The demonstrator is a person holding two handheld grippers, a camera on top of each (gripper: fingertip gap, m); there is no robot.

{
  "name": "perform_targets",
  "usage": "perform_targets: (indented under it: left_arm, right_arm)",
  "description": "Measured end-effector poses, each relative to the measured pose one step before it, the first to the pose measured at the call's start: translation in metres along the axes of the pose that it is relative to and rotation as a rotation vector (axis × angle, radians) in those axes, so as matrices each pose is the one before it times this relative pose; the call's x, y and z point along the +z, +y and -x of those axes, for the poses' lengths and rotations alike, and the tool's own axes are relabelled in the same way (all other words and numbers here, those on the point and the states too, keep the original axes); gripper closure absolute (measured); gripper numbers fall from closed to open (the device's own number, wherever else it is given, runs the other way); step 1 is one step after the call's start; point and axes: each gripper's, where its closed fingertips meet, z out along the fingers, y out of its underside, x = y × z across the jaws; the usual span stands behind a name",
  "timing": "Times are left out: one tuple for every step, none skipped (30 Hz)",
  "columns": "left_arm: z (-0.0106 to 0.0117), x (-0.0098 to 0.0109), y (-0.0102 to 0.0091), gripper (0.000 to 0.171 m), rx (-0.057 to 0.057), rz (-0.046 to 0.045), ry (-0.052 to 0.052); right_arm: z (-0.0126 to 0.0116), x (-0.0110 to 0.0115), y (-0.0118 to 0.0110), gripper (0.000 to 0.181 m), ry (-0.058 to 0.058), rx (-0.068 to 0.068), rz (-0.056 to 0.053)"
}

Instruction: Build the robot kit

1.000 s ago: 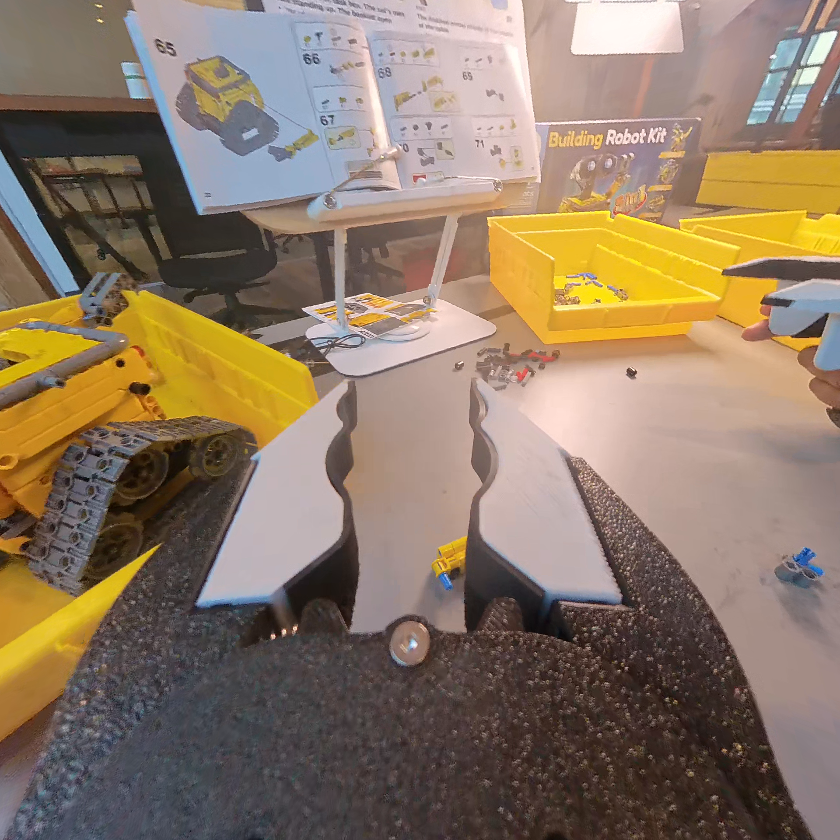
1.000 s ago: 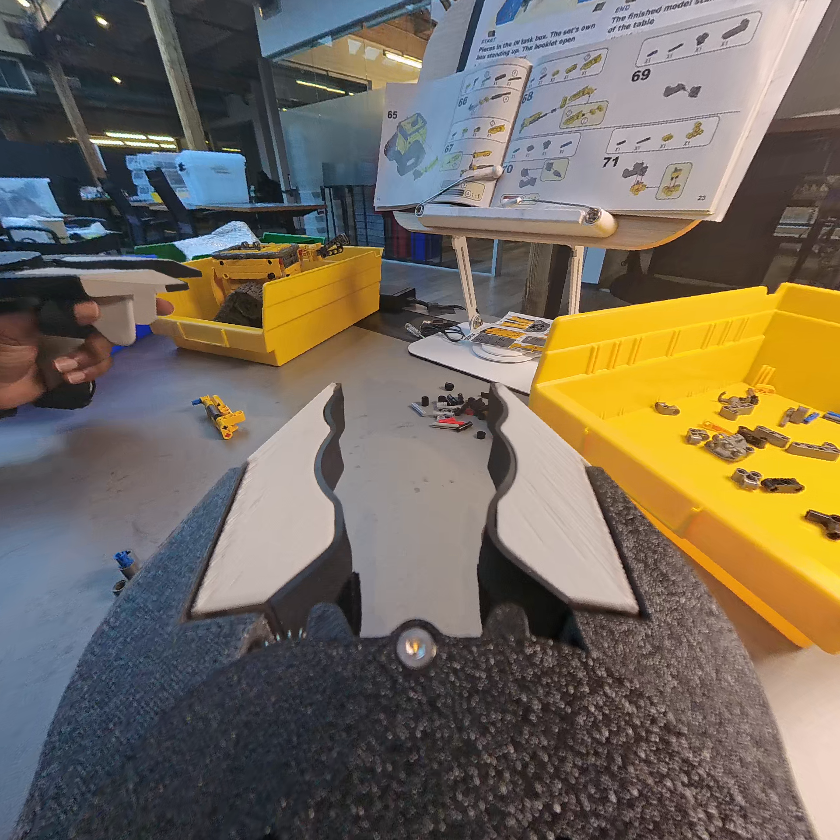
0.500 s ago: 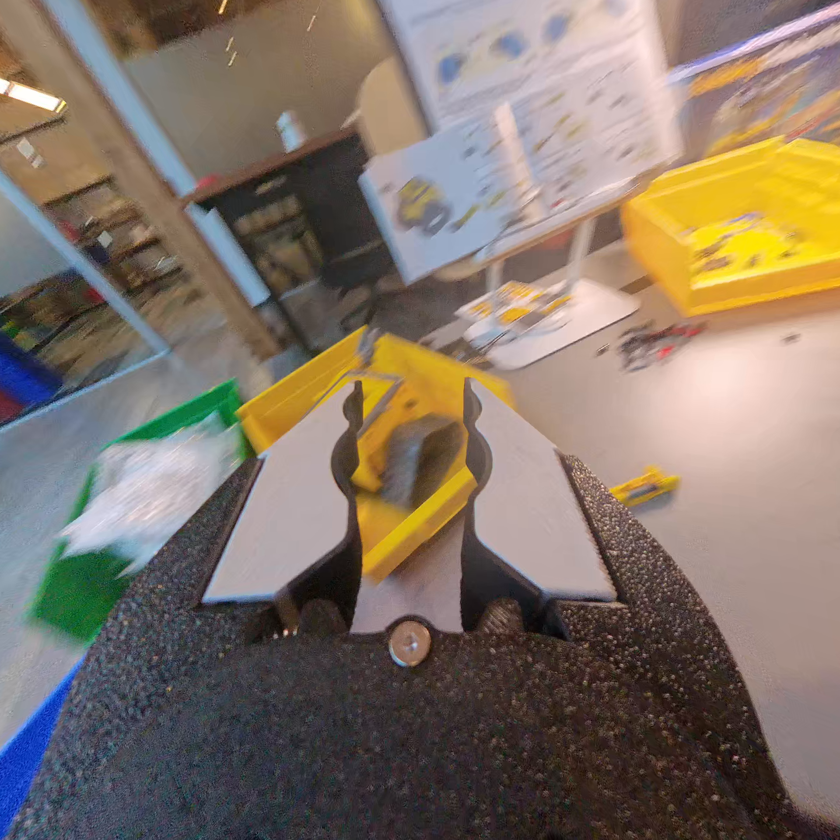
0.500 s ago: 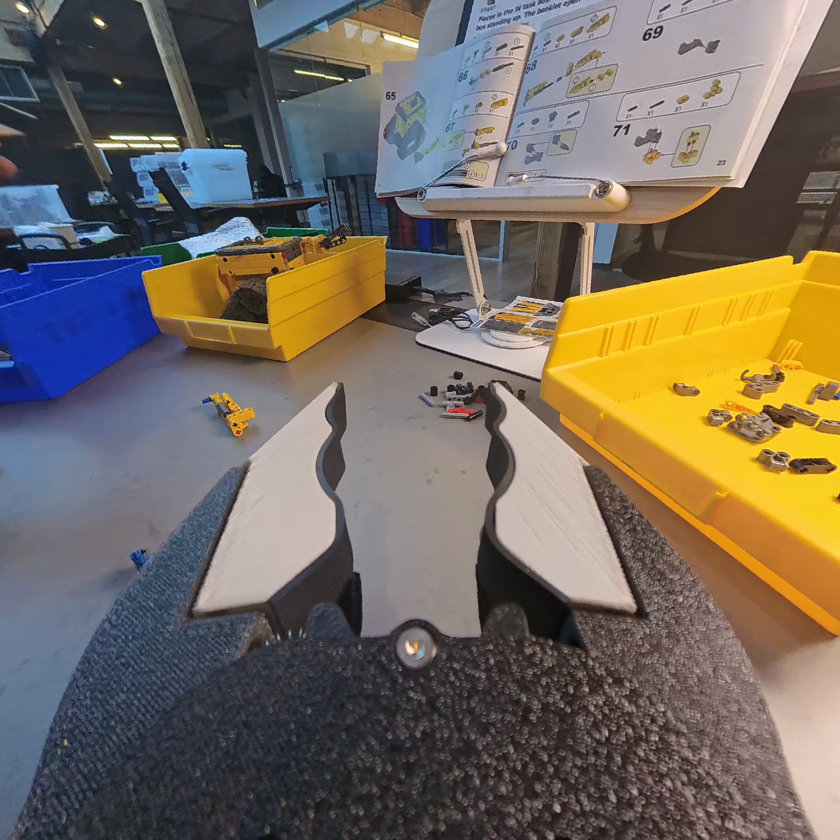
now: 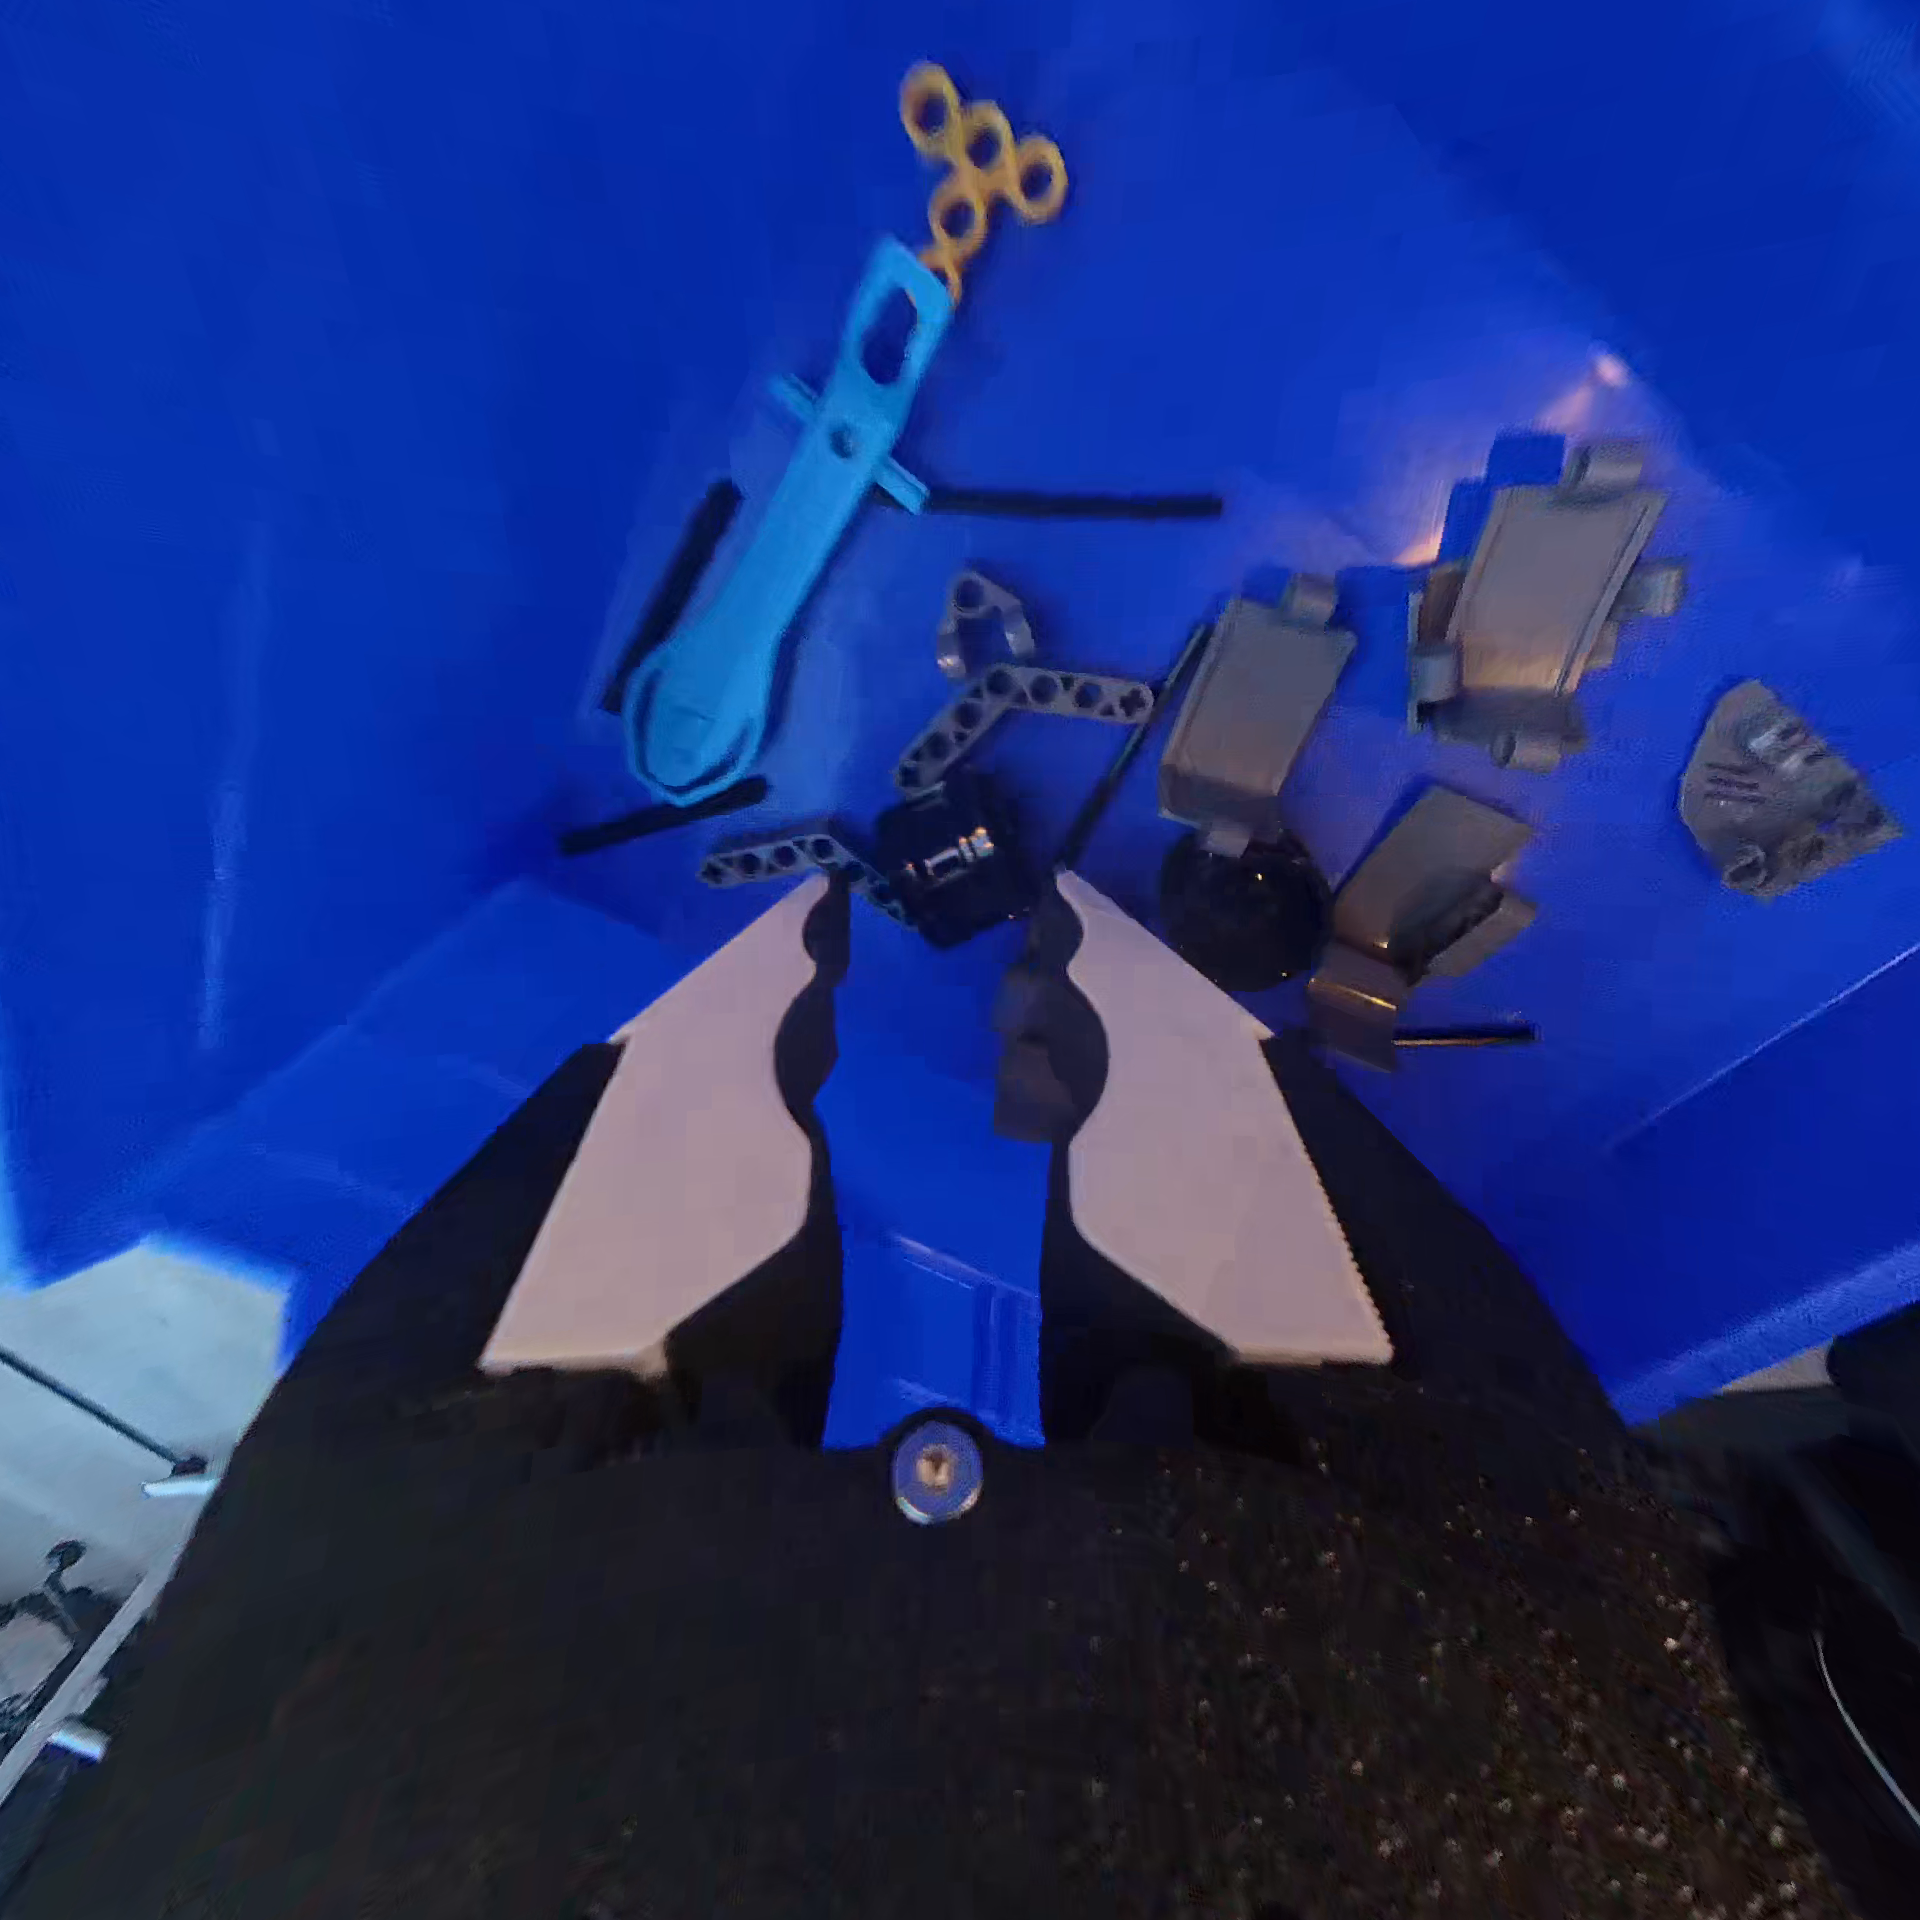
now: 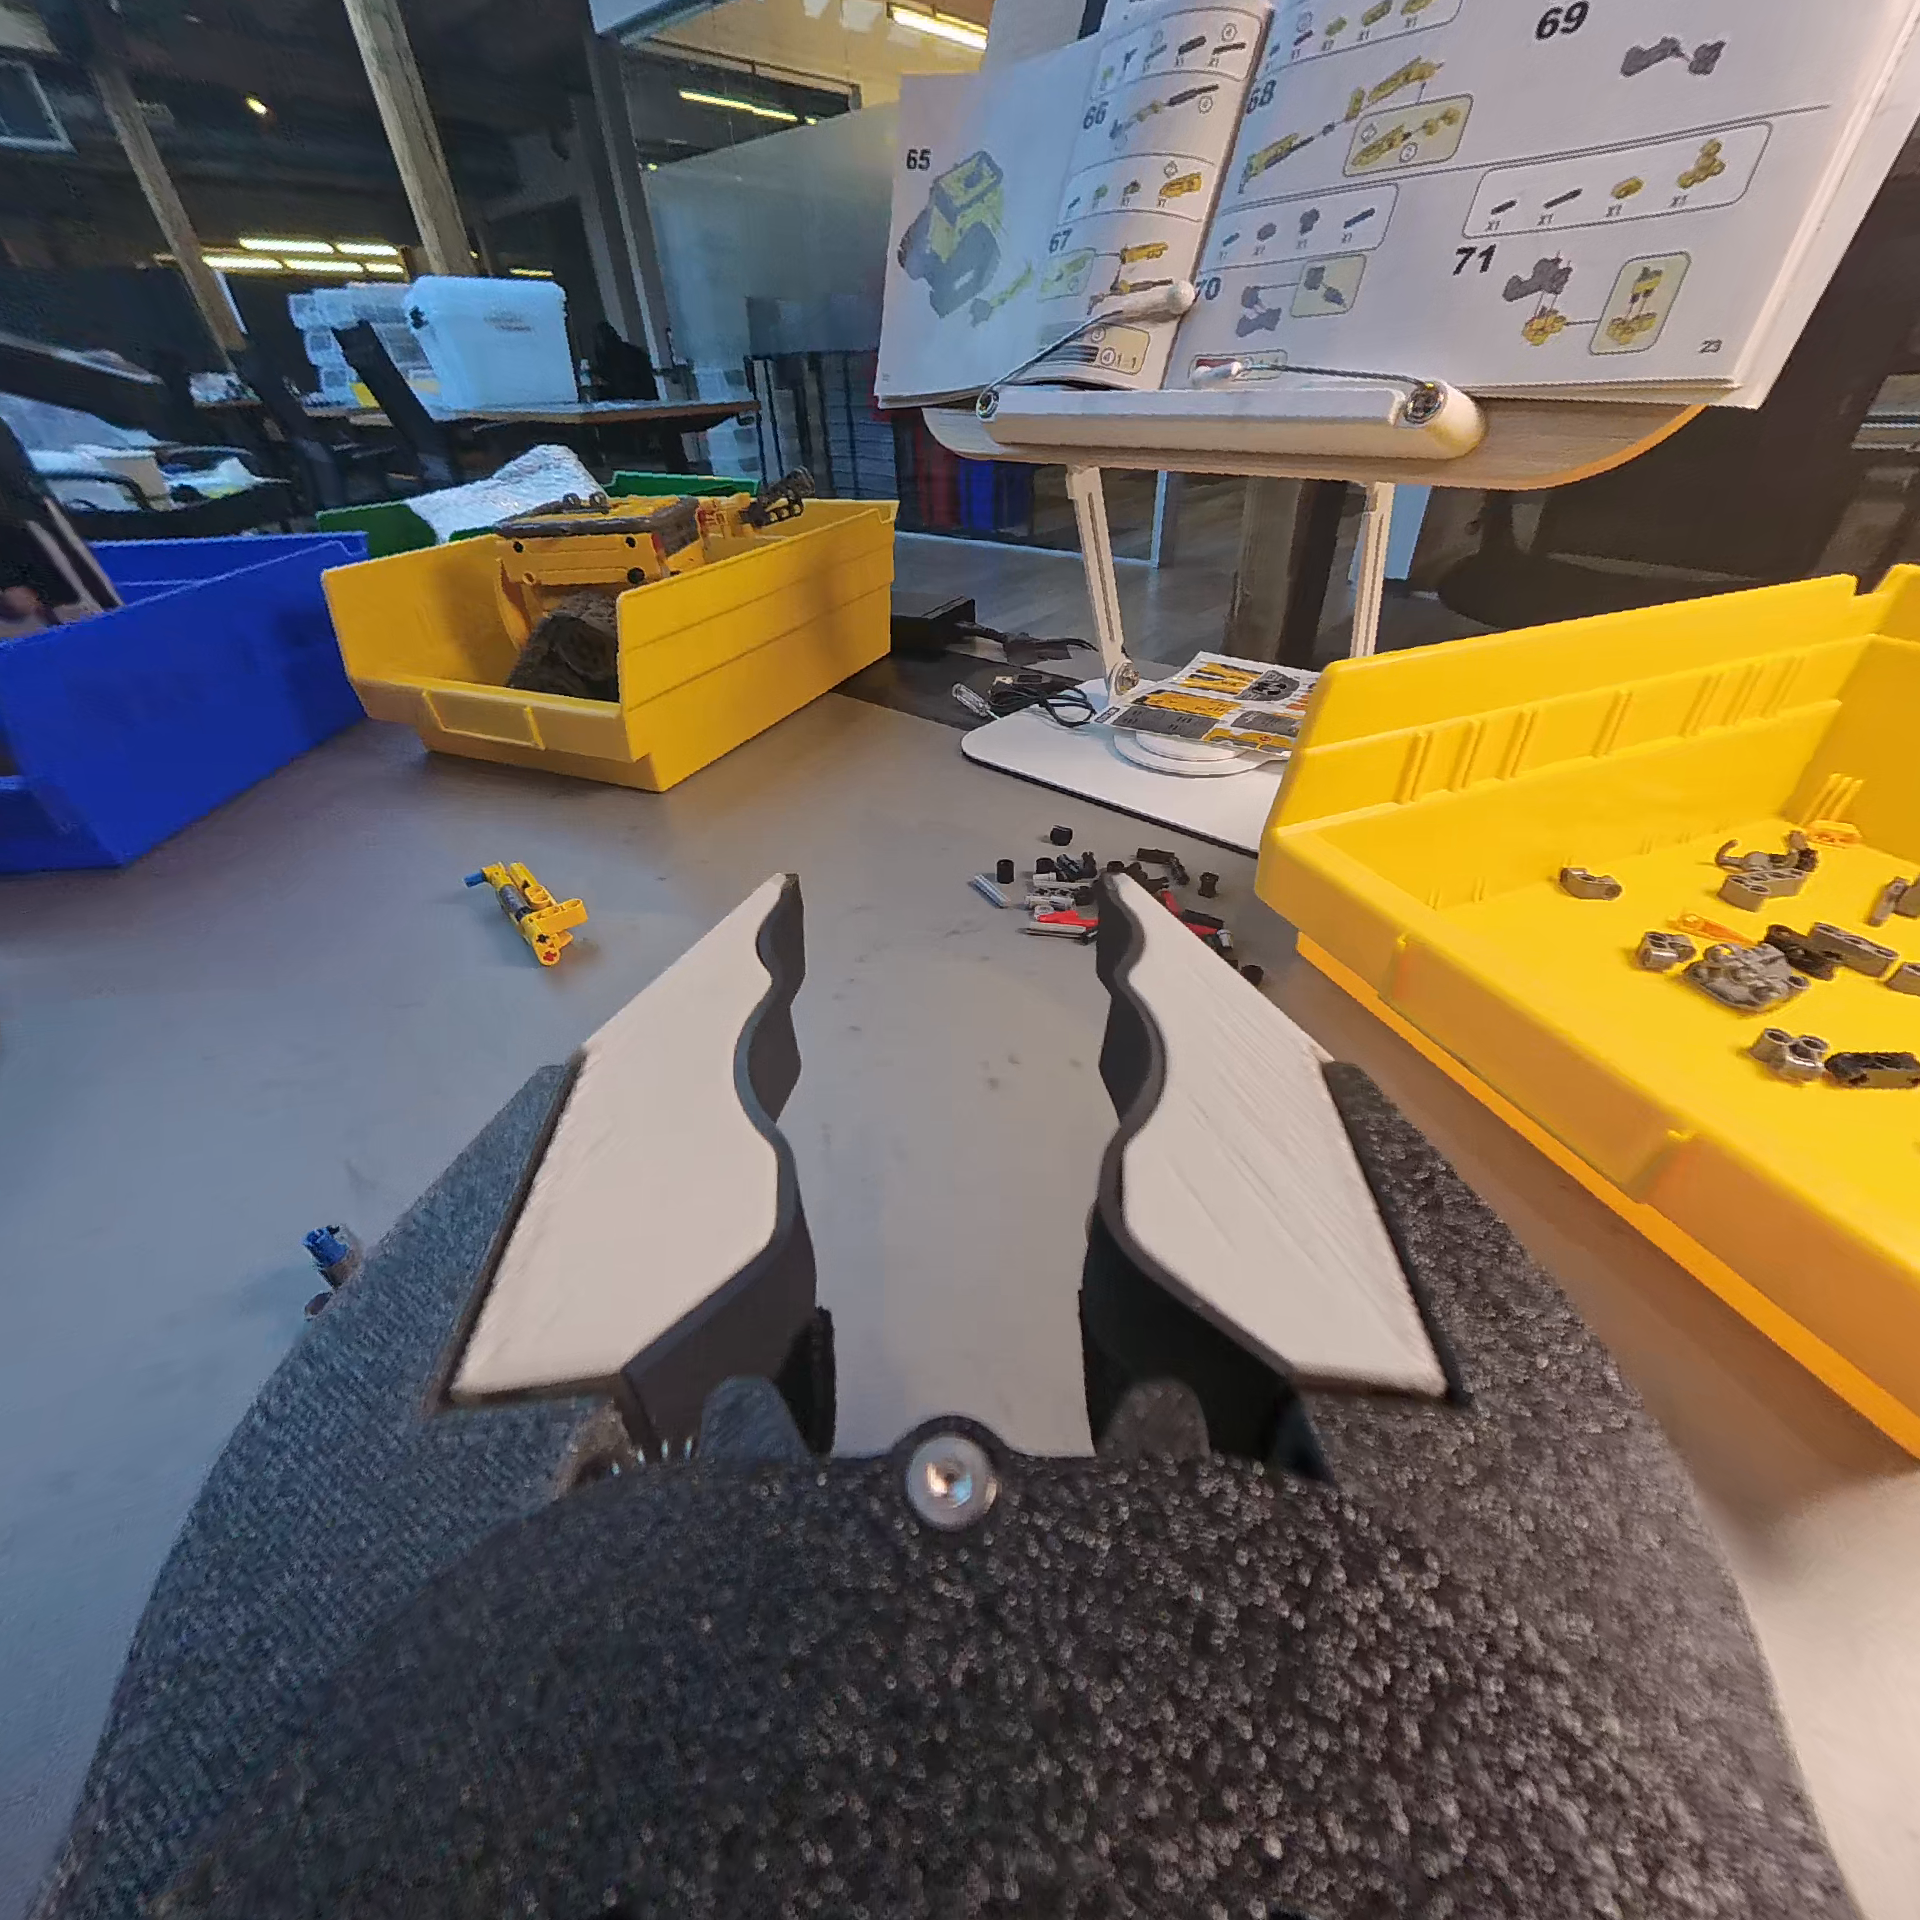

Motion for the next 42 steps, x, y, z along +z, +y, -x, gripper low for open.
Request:
perform_targets:
  left_arm:
    - [-0.00386,0.00667,0.00614,0.146,0.0179,0.04671,0.0145]
    - [-0.00141,0.00456,0.00562,0.149,0.0197,0.03959,-0.0012]
    - [-0.00228,0.00151,0.00480,0.151,0.0213,0.02869,0.0038]
    - [-0.00876,-0.00146,0.00505,0.151,0.0219,0.02137,0.0442]
    - [-0.01397,-0.00319,0.00496,0.151,0.0356,0.01312,0.0694]
    - [-0.01513,-0.00419,0.00424,0.151,0.0575,0.00252,0.0629]
    - [-0.01525,-0.00468,0.00279,0.151,0.0555,-0.00574,0.0584]
    - [-0.01447,-0.00477,0.00072,0.151,0.0392,-0.01497,0.0554]
    - [-0.01179,-0.00441,-0.00070,0.151,0.0268,-0.01910,0.0442]
    - [-0.00870,-0.00364,-0.00020,0.150,0.0154,-0.01159,0.0312]
    - [-0.00430,-0.00253,0.00107,0.150,0.0084,-0.00030,0.0102]
    - [0.00129,-0.00182,0.00143,0.149,0.0007,0.00673,-0.0181]
    - [0.00555,-0.00216,0.00051,0.143,-0.0055,0.00531,-0.0410]
    - [0.00711,-0.00356,-0.00301,0.139,-0.0037,-0.01410,-0.0525]
    - [0.00578,-0.00557,-0.00831,0.137,-0.0015,-0.04416,-0.0497]
    - [0.00501,-0.00715,-0.01237,0.136,-0.0028,-0.06451,-0.0516]
    - [0.00618,-0.00786,-0.01467,0.134,-0.0007,-0.07098,-0.0698]
    - [0.00701,-0.00838,-0.01679,0.133,0.0064,-0.07628,-0.0885]
    - [0.00440,-0.00865,-0.02031,0.133,0.0153,-0.09207,-0.0872]
    - [-0.00064,-0.00877,-0.02451,0.131,0.0207,-0.11291,-0.0711]
    - [-0.00519,-0.00884,-0.02755,0.130,0.0227,-0.12813,-0.0578]
    - [-0.00954,-0.00853,-0.02935,0.130,0.0230,-0.13721,-0.0438]
    - [-0.01460,-0.00719,-0.03043,0.129,0.0182,-0.14079,-0.0243]
    - [-0.01975,-0.00521,-0.03001,0.129,0.0100,-0.13794,-0.0013]
    - [-0.02466,-0.00222,-0.02773,0.129,0.0034,-0.12699,0.0215]
    - [-0.02727,0.00153,-0.02355,0.129,-0.0056,-0.10953,0.0351]
    - [-0.02823,0.00546,-0.01824,0.128,-0.0144,-0.08966,0.0415]
    - [-0.02798,0.00873,-0.01273,0.126,-0.0191,-0.07308,0.0447]
    - [-0.02605,0.01097,-0.00754,0.126,-0.0236,-0.06102,0.0424]
    - [-0.02362,0.01254,-0.00279,0.126,-0.0321,-0.05026,0.0385]
    - [-0.02169,0.01343,0.00223,0.125,-0.0399,-0.03496,0.0399]
    - [-0.01866,0.01355,0.00711,0.124,-0.0340,-0.01303,0.0347]
    - [-0.01392,0.01289,0.00956,0.124,-0.0195,0.00088,0.0187]
    - [-0.01139,0.01186,0.01057,0.124,-0.0118,0.00626,0.0146]
    - [-0.01002,0.01081,0.01101,0.123,-0.0066,0.01469,0.0184]
    - [-0.00744,0.00936,0.01083,0.122,0.0036,0.01910,0.0139]
    - [-0.00477,0.00750,0.00953,0.123,0.0108,0.01650,0.0059]
    - [-0.00339,0.00572,0.00843,0.123,0.0083,0.01726,0.0059]
    - [-0.00282,0.00415,0.00712,0.123,0.0045,0.01860,0.0083]
    - [-0.00098,0.00217,0.00439,0.123,0.0028,0.00903,0.0021]
    - [-0.00004,0.00069,0.00184,0.124,-0.0021,-0.00304,0.0003]
    - [-0.00012,0.00006,0.00141,0.125,-0.0102,-0.00486,0.0050]
  right_arm:
    - [0.00003,-0.00034,0.00066,0.125,0.0022,-0.0074,0.0045]
    - [0.00005,-0.00007,0.00041,0.125,0.0010,-0.0041,0.0029]
    - [0.00029,0.00010,0.00028,0.125,-0.0017,-0.0002,0.0014]
    - [0.00041,0.00051,0.00047,0.125,-0.0049,0.0026,0.0031]
    - [0.00040,0.00068,0.00085,0.126,-0.0051,0.0039,0.0045]
    - [0.00023,0.00073,0.00056,0.126,-0.0036,0.0031,0.0032]
    - [0.00022,0.00059,0.00006,0.126,-0.0030,0.0013,0.0008]
    - [0.00053,0.00043,-0.00002,0.126,-0.0024,-0.0011,0.0000]
    - [0.00084,0.00015,-0.00007,0.126,-0.0027,-0.0034,0.0001]
    - [0.00073,-0.00006,-0.00021,0.126,-0.0012,-0.0051,-0.0010]
    - [0.00080,-0.00017,-0.00037,0.127,0.0000,-0.0070,-0.0016]
    - [0.00092,-0.00024,-0.00030,0.127,-0.0004,-0.0075,-0.0011]
    - [0.00104,-0.00011,-0.00014,0.127,-0.0010,-0.0067,0.0003]
    - [0.00102,-0.00008,-0.00003,0.127,-0.0006,-0.0066,0.0012]
    - [0.00077,-0.00008,-0.00005,0.127,0.0005,-0.0077,0.0011]
    - [0.00023,-0.00026,-0.00018,0.127,0.0030,-0.0095,0.0009]
    - [-0.00024,-0.00035,-0.00020,0.126,0.0053,-0.0111,0.0008]
    - [-0.00061,-0.00036,-0.00055,0.126,0.0074,-0.0104,-0.0002]
    - [-0.00080,-0.00047,-0.00074,0.125,0.0076,-0.0082,-0.0018]
    - [-0.00085,-0.00032,-0.00087,0.124,0.0065,-0.0057,-0.0020]
    - [-0.00116,-0.00019,-0.00053,0.124,0.0071,-0.0042,-0.0002]
    - [-0.00111,-0.00009,-0.00062,0.123,0.0058,-0.0036,0.0005]
    - [-0.00080,-0.00013,-0.00055,0.123,0.0037,-0.0035,0.0011]
    - [-0.00099,-0.00030,-0.00067,0.123,0.0044,-0.0036,0.0008]
    - [-0.00102,-0.00064,-0.00098,0.123,0.0051,-0.0046,-0.0001]
    - [-0.00126,-0.00086,-0.00098,0.123,0.0048,-0.0062,0.0019]
    - [-0.00147,-0.00143,-0.00104,0.122,0.0053,-0.0079,0.0034]
    - [-0.00146,-0.00173,-0.00189,0.122,0.0057,-0.0080,0.0051]
    - [-0.00224,-0.00183,-0.00216,0.122,0.0075,-0.0078,0.0095]
    - [-0.00197,-0.00244,-0.00296,0.122,0.0031,-0.0093,0.0096]
    - [-0.00318,-0.00279,-0.00437,0.122,0.0042,-0.0084,0.0075]
    - [-0.00407,-0.00283,-0.00482,0.122,0.0018,-0.0035,0.0153]
    - [-0.00594,-0.00316,-0.00506,0.124,0.0025,0.0014,0.0258]
    - [-0.00634,-0.00296,-0.00513,0.125,-0.0066,-0.0002,0.0352]
    - [-0.00831,-0.00309,-0.00586,0.128,-0.0057,-0.0071,0.0388]
    - [-0.01146,-0.00318,-0.00684,0.131,-0.0003,-0.0152,0.0417]
    - [-0.01302,-0.00136,-0.00454,0.133,0.0010,-0.0210,0.0548]
    - [-0.01466,0.00154,-0.00334,0.136,0.0026,-0.0213,0.0621]
    - [-0.01563,0.00458,-0.00420,0.137,-0.0037,-0.0248,0.0548]
    - [-0.01684,0.00929,-0.00146,0.141,-0.0047,-0.0221,0.0561]
    - [-0.02132,0.01325,0.00030,0.143,0.0109,-0.0181,0.0594]
    - [-0.02265,0.01749,0.00184,0.145,0.0189,-0.0143,0.0545]
